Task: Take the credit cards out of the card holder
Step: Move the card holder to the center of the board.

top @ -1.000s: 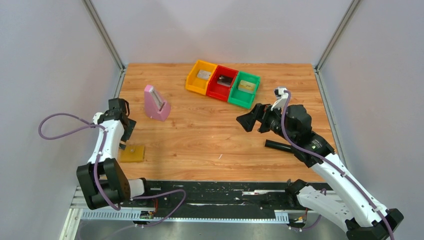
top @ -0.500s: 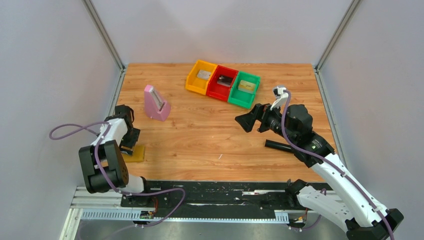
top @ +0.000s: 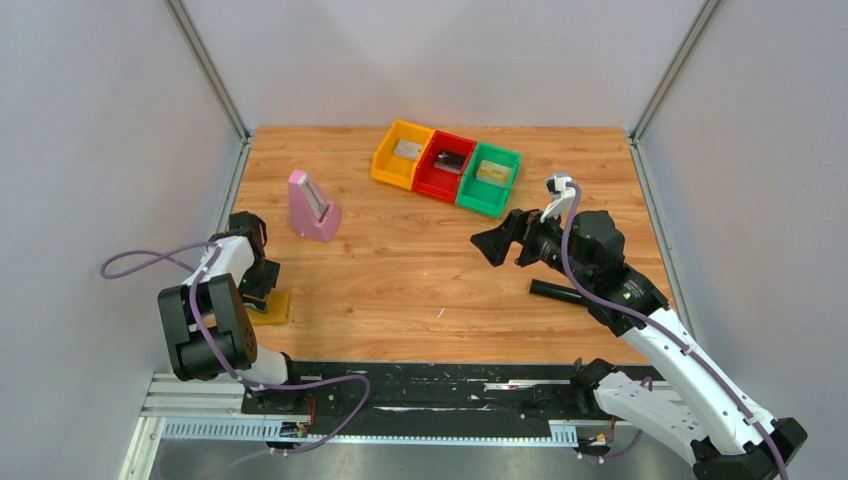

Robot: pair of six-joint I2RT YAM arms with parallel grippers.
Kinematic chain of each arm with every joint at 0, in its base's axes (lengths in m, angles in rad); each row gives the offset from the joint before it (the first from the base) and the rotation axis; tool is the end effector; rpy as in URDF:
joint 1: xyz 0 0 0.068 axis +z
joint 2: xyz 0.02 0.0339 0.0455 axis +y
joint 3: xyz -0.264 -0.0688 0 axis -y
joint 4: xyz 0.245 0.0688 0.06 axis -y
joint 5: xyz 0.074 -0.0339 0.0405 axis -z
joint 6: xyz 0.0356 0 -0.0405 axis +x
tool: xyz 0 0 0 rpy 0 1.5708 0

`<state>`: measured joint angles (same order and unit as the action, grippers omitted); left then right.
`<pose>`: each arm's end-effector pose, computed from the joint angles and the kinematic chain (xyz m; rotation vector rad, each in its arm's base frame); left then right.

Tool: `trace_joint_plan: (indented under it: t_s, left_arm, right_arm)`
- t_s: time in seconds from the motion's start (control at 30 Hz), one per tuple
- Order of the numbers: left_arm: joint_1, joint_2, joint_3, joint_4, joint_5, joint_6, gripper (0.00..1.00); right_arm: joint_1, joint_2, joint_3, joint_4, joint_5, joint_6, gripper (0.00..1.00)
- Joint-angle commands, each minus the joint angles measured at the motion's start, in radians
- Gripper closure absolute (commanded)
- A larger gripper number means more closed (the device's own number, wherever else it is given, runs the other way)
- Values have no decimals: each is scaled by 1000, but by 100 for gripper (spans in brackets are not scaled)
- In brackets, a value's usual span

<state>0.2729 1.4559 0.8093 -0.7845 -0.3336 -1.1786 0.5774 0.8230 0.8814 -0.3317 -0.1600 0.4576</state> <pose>0.2245 0.0749 0.1695 -1.9174 2.1104 0.3444 0.1533 0.1066 0.3518 -0.2324 1.9173 0.8574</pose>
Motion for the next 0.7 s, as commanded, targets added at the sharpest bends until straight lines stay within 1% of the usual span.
trace_joint_plan:
  t_s: [0.0,0.2,0.4,0.53,0.63,0.67]
  left_arm:
    - [-2,23,-80,77,207,-16,27]
    - [-56,-32,-94,65,251,9,28]
    - [-171,-55,-90,65,284,-30,30]
    - [-320,-45,-73,56,288,-72,31]
    - [-409,-39,-59,62,308,-113,31]
    - [-458,-38,-55,65,309,-120,32]
  right_arm:
    - [2,-3,2,34,30,-20,0]
    - [2,7,3,34,42,-13,0]
    - [2,9,4,34,47,-9,0]
    - [2,1,-2,31,54,-6,0]
    - [2,1,-8,18,77,3,0]
    - [2,4,-10,14,83,6,0]
